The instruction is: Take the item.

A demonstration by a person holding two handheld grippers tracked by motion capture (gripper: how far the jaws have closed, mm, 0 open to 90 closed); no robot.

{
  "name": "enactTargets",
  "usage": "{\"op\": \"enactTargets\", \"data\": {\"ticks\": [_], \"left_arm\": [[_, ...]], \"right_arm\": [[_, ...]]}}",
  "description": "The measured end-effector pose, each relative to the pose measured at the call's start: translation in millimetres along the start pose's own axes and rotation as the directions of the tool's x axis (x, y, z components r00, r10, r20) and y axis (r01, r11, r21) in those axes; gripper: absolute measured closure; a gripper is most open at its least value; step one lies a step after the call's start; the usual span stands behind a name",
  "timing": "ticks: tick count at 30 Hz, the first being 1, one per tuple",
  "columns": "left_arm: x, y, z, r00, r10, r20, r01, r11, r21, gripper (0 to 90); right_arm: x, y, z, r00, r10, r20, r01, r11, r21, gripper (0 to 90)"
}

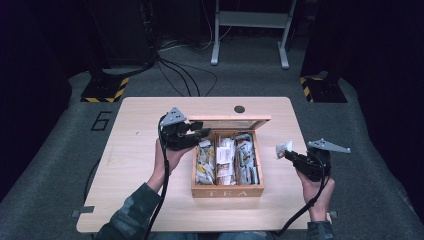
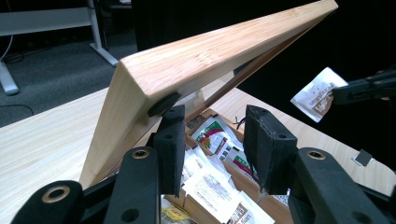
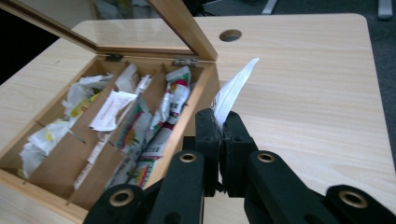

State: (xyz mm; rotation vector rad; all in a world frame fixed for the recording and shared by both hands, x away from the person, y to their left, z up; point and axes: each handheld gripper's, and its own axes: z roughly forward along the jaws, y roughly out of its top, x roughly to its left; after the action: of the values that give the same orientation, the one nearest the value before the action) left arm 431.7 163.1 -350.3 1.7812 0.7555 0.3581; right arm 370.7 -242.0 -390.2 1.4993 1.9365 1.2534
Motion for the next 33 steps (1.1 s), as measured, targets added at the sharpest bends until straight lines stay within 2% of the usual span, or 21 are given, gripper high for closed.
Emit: {"op": "enactTargets", "data": {"ticks": [7,18,19,25,33], "left_arm": [[0.0,0.0,-0.2,1.0,0.001,0.0,-0.001,1.0,0.0,58.5],[0.0,0.0,-0.9,1.0,0.0,0.004,0.0,1.0,-0.002,58.5],[0.0,-0.1,-0.9,1.0,0.0,0.003,0.0,1.0,-0.002,58.5],[-0.1,-0.4,-1.1,1.0,0.004,0.003,-0.004,1.0,-0.002,58.5],[-0.6,-0.7,-1.2,1.0,0.003,0.003,-0.003,1.0,-0.003,58.5]], "right_arm": [[-17.3,-11.5,9.4,0.9989,0.043,0.02,-0.043,0.999,0.019,87.6],[-36.9,-29.7,26.5,0.9936,0.105,0.043,-0.107,0.993,0.046,87.6],[-39.2,-31.5,28.9,0.994,0.1,0.044,-0.102,0.993,0.051,87.6],[-47.1,-43.3,40.7,0.9894,0.136,0.049,-0.14,0.987,0.077,87.5],[-54.1,-54.1,52.4,0.9847,0.162,0.065,-0.168,0.979,0.112,87.3]]}}
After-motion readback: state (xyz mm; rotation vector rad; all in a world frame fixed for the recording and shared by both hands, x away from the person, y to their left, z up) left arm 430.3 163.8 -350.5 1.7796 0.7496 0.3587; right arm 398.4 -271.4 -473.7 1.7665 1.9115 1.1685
